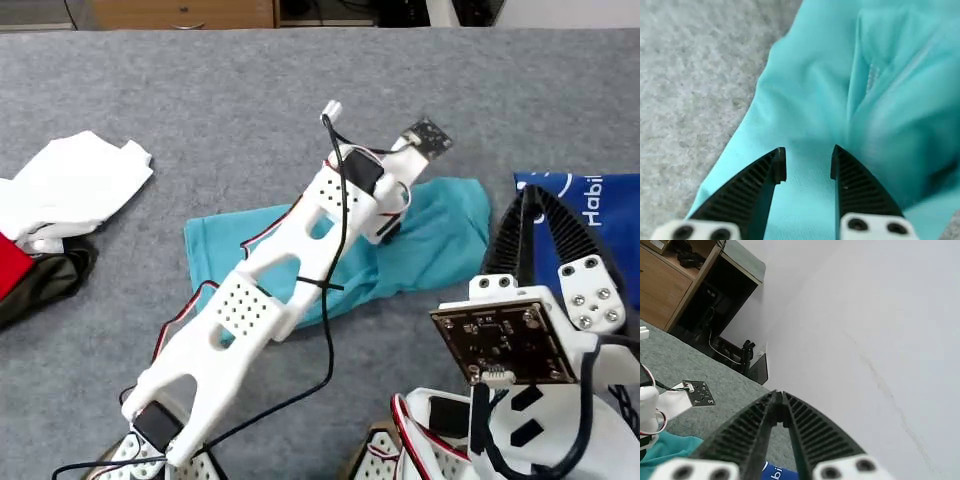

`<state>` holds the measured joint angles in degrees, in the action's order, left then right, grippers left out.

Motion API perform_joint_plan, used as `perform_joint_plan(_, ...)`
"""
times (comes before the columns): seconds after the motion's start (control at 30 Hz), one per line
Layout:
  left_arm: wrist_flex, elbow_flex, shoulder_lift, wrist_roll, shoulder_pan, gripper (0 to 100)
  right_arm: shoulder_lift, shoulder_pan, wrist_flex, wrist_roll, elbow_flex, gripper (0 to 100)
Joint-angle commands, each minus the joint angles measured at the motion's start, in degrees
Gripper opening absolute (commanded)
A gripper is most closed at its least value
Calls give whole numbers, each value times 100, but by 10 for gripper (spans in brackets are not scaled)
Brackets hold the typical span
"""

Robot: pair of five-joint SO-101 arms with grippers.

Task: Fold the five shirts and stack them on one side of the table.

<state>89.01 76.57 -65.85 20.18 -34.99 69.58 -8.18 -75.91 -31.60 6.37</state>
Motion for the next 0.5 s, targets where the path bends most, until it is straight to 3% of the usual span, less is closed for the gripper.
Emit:
perform_joint_plan(0.0,-97,26,57,35,149,157,4,-110,132,-9,-4,2)
perform_joint_plan(0.17,-9,167,66,26,132,157,4,-110,123,-9,-4,2)
perform_joint_plan(0.47,897,1916,163,0,-62,157,4,-119,149,0,-4,2)
